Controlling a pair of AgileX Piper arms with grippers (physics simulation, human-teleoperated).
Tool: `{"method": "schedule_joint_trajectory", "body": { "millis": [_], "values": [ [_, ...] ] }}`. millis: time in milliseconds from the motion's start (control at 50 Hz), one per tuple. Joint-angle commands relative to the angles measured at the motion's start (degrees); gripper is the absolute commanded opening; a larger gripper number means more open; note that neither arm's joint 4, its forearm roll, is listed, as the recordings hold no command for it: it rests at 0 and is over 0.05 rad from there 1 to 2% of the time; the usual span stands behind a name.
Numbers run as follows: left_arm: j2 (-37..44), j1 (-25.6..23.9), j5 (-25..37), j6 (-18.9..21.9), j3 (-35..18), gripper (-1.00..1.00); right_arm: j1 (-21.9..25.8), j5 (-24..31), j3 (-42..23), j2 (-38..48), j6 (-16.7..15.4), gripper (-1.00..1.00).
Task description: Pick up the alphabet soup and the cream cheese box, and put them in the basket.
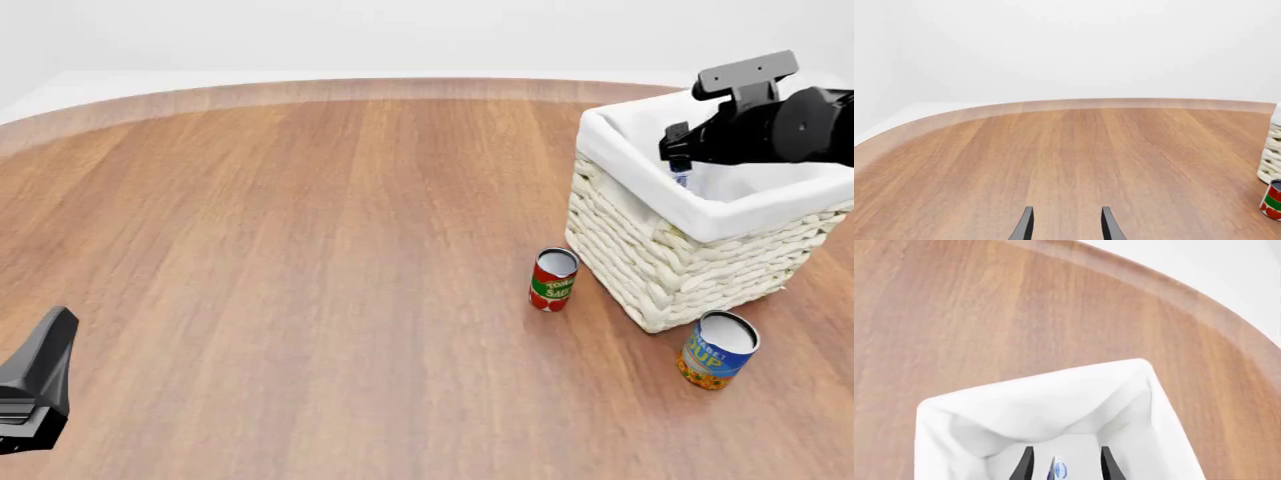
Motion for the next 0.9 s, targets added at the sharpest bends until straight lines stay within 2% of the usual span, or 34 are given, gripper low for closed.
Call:
{"method": "schedule_joint_trajectory", "body": {
  "millis": [20, 260, 460, 900],
  "values": [
    [0.0, 0.0, 0.0, 0.0, 0.0, 1.00, -0.6, 0.2, -1.0, 0.4, 0.3, 1.00],
    [0.0, 0.0, 0.0, 0.0, 0.0, 1.00, -0.2, 0.3, -1.1, -2.2, 1.2, 1.00],
    [0.0, 0.0, 0.0, 0.0, 0.0, 1.00, 1.1, -1.3, 4.2, -8.4, 2.2, 1.00],
    [0.0, 0.0, 0.0, 0.0, 0.0, 1.00, 2.6, -1.9, 10.7, -18.4, 3.8, 1.00]
  ]
}}
